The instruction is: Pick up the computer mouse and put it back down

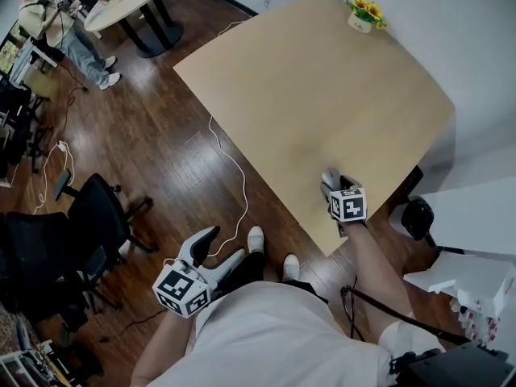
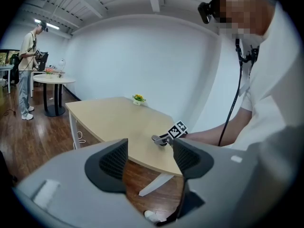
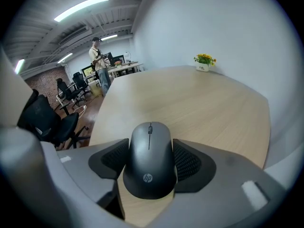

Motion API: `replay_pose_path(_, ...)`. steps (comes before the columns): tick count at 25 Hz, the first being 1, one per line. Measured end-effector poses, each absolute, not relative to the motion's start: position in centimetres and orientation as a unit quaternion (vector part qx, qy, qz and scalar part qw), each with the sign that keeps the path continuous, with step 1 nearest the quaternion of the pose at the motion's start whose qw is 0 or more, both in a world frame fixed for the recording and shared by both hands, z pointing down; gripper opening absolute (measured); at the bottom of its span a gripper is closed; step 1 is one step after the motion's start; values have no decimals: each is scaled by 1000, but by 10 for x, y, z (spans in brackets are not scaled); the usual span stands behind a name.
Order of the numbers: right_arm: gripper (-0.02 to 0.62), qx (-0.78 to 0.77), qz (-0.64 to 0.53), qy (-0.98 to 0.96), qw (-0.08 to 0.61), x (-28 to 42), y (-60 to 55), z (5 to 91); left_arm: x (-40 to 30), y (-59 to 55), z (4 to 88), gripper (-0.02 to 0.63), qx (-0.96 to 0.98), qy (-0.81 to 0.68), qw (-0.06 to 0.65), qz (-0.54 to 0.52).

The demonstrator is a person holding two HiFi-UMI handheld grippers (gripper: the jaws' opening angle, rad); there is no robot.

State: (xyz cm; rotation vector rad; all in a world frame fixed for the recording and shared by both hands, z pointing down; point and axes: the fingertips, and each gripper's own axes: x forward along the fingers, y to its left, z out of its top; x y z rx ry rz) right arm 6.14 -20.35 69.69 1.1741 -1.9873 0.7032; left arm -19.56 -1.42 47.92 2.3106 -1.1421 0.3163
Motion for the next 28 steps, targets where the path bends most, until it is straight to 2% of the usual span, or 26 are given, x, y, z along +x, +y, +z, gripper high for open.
replay_pose_path(9, 293, 433, 246, -819, 284, 63, -115, 559, -145, -9, 461, 275, 884, -390, 232, 112)
replay_pose_path(16, 295, 412, 195, -855, 248, 92, -35, 458, -99, 10, 451, 275, 892, -379, 224, 104)
replay_pose_path(28, 295, 422, 167, -861, 228, 144, 16, 432, -43, 46, 434, 270, 901, -371, 200, 98)
